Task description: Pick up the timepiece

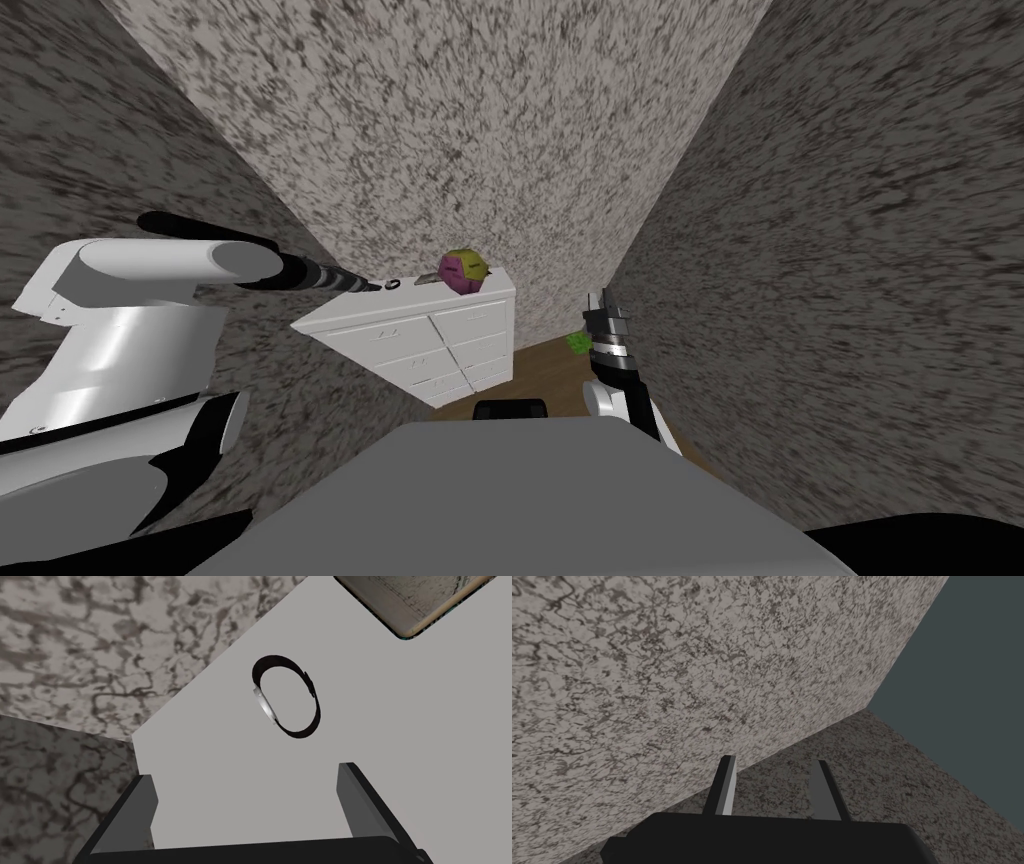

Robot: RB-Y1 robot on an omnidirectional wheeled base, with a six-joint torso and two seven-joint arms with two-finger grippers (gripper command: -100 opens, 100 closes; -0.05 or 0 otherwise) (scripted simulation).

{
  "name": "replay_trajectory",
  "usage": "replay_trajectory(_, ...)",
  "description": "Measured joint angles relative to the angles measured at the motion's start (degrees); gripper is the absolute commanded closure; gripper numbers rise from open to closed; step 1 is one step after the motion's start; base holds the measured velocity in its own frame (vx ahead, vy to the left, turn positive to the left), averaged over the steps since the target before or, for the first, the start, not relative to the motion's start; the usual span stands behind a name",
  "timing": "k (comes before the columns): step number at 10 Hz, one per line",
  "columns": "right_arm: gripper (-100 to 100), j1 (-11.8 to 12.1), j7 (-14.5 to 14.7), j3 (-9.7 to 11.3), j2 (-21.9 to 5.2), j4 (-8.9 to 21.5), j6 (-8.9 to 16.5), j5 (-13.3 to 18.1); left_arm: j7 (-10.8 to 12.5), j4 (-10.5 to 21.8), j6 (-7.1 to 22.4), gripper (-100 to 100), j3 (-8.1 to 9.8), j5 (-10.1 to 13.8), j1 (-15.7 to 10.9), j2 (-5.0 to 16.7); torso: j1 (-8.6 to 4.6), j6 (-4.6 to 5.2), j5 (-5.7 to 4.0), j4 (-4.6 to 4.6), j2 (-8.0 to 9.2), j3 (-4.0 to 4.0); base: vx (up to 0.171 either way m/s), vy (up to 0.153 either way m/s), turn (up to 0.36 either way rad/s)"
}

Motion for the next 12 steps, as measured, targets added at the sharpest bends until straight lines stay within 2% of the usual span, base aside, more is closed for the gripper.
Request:
replay_trajectory(5, 0, 0.0, 0.0, 0.0, 0.0, 0.0, 0.0, 0.0, 2.8, 3.0, 7.6, -100, 2.29, 1.8, -0.8, 1.9, 0.00, 0.03, -0.01, -0.02, -0.09, -0.05, 0.044, 0.003, -0.078)
replay_trajectory(11, 0, 0.0, 0.0, 0.0, 0.0, 0.0, 0.0, 0.0, 5.3, 5.8, 15.2, -100, 4.36, 3.3, -0.9, 3.0, 0.05, 0.01, 0.01, -0.01, -0.05, -0.03, 0.039, 0.011, -0.061)
replay_trajectory(12, 0, 0.0, 0.0, 0.0, 0.0, 0.0, 0.0, 0.0, 5.3, 5.8, 15.5, 0, 4.40, 3.3, -0.9, 3.0, 0.03, -0.01, 0.01, 0.00, 0.01, 0.01, 0.000, 0.000, 0.000)
